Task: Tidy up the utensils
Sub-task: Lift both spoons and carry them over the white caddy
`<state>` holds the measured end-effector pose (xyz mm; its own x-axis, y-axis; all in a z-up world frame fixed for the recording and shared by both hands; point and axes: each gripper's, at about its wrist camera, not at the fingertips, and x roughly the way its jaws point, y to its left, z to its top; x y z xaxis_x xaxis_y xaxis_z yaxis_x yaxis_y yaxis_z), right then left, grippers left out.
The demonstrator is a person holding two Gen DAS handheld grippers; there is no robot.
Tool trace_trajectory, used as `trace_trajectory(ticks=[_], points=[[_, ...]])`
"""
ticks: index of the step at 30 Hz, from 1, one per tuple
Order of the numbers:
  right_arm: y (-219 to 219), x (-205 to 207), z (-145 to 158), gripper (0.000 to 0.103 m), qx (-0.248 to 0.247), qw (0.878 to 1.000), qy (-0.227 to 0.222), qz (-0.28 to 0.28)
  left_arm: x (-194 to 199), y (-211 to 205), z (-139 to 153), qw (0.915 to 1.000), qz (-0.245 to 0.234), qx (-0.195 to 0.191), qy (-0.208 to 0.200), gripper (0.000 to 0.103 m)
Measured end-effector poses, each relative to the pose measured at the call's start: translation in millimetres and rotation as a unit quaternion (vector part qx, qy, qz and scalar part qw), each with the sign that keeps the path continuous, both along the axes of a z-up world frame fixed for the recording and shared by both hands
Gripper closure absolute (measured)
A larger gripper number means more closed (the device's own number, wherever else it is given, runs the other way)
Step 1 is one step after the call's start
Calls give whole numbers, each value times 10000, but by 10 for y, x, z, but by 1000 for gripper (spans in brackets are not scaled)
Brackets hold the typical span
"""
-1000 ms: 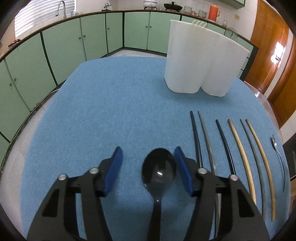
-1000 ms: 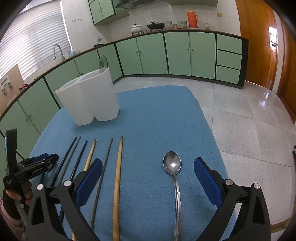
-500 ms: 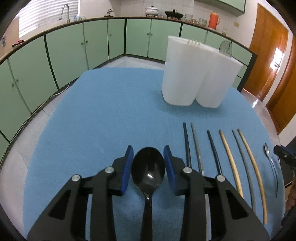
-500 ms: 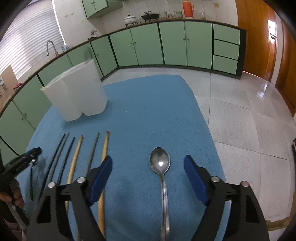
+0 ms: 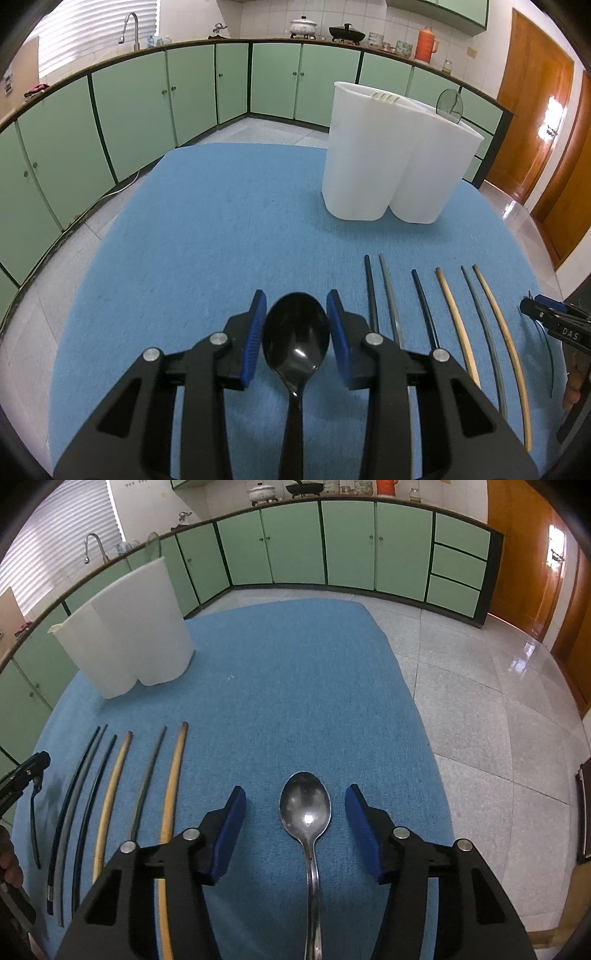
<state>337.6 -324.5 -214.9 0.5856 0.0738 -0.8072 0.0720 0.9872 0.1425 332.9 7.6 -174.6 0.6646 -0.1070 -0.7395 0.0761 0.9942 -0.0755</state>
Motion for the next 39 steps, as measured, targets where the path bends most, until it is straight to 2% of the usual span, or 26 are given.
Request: trace_trajectory(ticks=[5,10,15,19,26,39], points=[[-28,37,0,54,-1,10000,57,66,-30,-12,-14,10000,-20,17,-14,71],[-62,32,-14,75,10,10000,68,68,-36,-19,-16,10000,-24,25,-13,71],[-73,-9,19,75,124,9999,0,84,-94,-34,23,10000,-19,54,-79,71],[-62,-133,132,75,231,9995,-230,27,-159,-18,107,9998,35,13,-195,71],[-19,-439,549,75,339,9948,-954,141,-315,15,378,9976,118,-160,-668,71],[133,-645,1147,75,292,9830,-1773,374,-495,-4,861,9892,78,-396,-1409,71]])
